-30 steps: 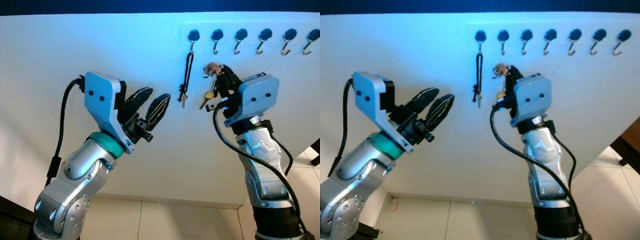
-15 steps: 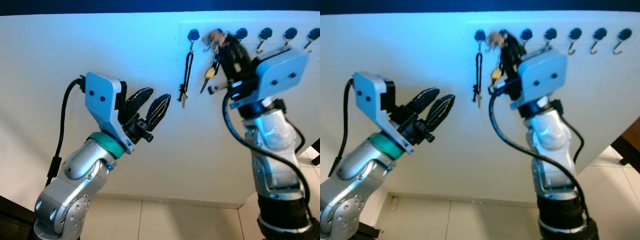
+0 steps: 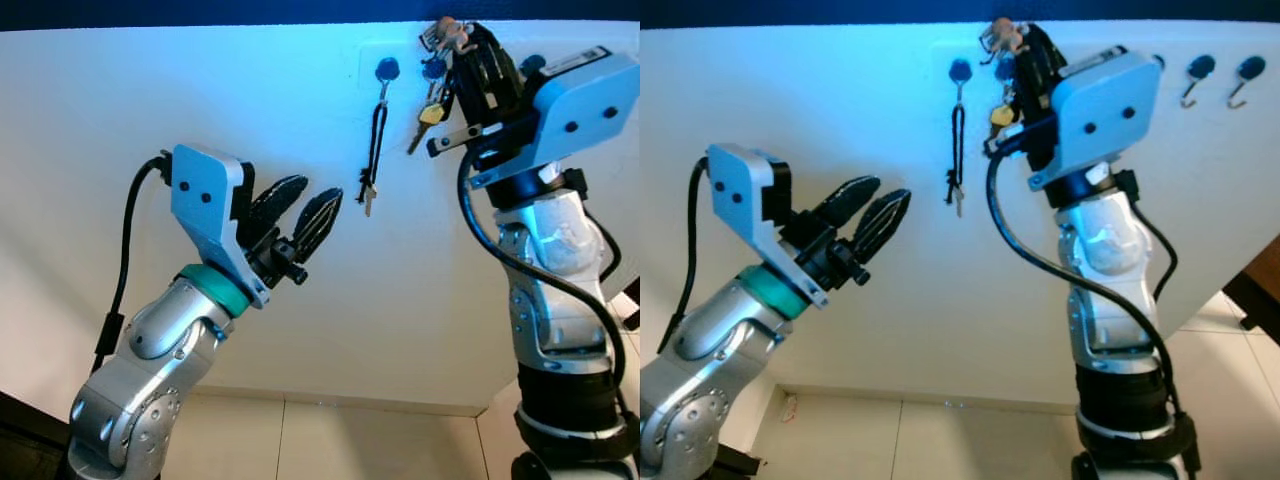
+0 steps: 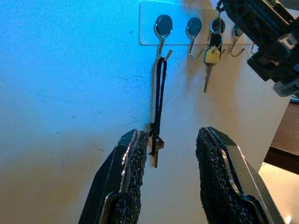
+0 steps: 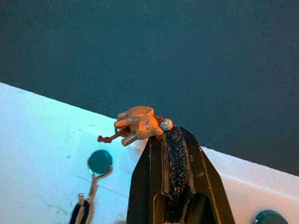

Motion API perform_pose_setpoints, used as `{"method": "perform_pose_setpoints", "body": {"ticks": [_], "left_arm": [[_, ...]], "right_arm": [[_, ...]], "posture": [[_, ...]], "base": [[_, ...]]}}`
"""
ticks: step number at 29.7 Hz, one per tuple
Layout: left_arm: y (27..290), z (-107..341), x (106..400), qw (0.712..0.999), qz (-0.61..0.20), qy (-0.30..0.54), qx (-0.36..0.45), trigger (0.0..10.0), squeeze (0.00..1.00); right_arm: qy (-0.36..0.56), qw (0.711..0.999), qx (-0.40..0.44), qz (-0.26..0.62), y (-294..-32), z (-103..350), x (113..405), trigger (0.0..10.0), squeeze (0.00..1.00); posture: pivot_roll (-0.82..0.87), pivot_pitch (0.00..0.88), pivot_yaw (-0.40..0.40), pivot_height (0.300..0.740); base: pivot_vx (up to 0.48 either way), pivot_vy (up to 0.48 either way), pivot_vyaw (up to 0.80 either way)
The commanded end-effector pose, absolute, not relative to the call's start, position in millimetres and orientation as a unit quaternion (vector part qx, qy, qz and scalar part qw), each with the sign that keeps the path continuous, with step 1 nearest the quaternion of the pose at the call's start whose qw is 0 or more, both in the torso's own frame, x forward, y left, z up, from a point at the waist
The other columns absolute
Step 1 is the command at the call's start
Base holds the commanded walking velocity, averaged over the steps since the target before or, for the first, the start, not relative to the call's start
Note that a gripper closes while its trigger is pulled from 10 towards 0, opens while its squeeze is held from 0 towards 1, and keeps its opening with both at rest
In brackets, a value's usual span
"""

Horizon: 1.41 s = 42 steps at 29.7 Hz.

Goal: Hang keys on a hook

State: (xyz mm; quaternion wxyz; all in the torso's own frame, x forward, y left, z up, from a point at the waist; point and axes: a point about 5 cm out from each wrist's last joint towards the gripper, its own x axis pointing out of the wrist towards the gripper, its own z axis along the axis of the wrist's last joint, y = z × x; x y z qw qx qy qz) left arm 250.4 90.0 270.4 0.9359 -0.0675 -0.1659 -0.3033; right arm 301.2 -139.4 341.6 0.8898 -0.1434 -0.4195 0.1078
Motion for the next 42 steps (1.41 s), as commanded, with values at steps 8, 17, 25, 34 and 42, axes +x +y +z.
{"method": "perform_pose_setpoints", "body": {"ticks": [8,17,25,34,42], "left_arm": [[90,270,249,0.936,-0.305,-0.161,-0.065,10.0,0.00],[89,270,250,0.935,-0.309,-0.159,-0.067,10.0,0.00],[89,270,250,0.935,-0.309,-0.160,-0.067,10.0,0.00],[90,271,250,0.936,-0.307,-0.162,-0.066,10.0,0.00],[90,271,249,0.936,-0.306,-0.162,-0.065,10.0,0.00]], "right_arm": [[-0.423,0.888,-0.144,0.107,-137,344,304,10.0,0.00],[-0.406,0.896,-0.147,0.101,-144,332,301,10.0,0.00],[-0.401,0.898,-0.148,0.102,-144,331,306,10.0,0.00],[-0.396,0.899,-0.147,0.115,-137,328,311,10.0,0.00],[-0.407,0.894,-0.140,0.128,-131,333,311,10.0,0.00]], "posture": [[-0.09,0.056,0.129,0.740],[-0.10,0.058,0.136,0.740],[-0.10,0.054,0.133,0.740],[-0.09,0.053,0.131,0.740],[-0.09,0.046,0.128,0.740]], "base": [[0.000,0.000,0.00],[0.000,0.000,0.00],[0.000,0.000,0.00],[0.000,0.000,0.00],[0.000,0.000,0.00]]}}
